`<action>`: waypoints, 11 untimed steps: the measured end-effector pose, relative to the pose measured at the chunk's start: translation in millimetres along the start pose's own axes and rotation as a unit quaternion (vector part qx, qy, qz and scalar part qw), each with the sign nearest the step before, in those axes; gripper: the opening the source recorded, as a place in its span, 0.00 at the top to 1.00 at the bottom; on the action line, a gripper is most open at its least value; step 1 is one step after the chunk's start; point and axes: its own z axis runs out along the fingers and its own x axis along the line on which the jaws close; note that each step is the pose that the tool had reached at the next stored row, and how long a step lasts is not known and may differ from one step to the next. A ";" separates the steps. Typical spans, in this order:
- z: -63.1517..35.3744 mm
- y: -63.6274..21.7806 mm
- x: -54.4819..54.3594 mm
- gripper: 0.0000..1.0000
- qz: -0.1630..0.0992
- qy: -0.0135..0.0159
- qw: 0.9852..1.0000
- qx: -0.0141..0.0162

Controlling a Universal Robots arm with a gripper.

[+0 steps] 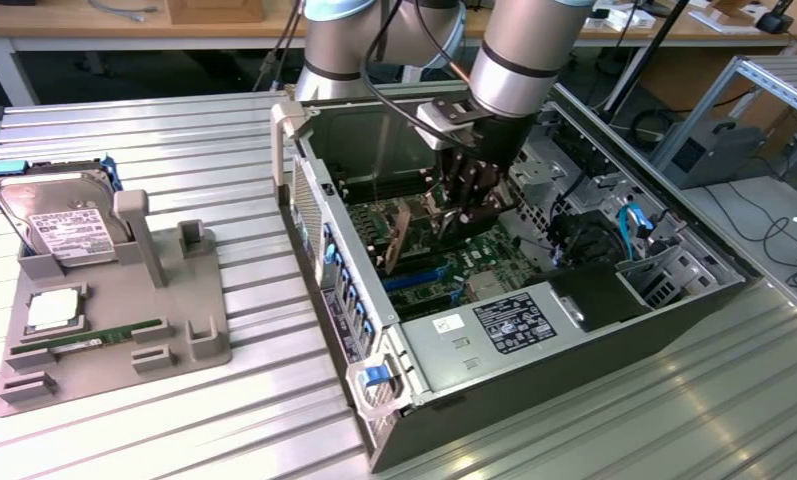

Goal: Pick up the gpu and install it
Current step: 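Insert the gpu into the slot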

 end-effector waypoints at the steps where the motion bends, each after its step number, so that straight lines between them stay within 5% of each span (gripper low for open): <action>1: 0.2 0.0 0.0 0.73 0.000 0.000 1.000 0.000; 11: 2.6 0.0 0.1 0.73 0.000 0.000 1.000 0.000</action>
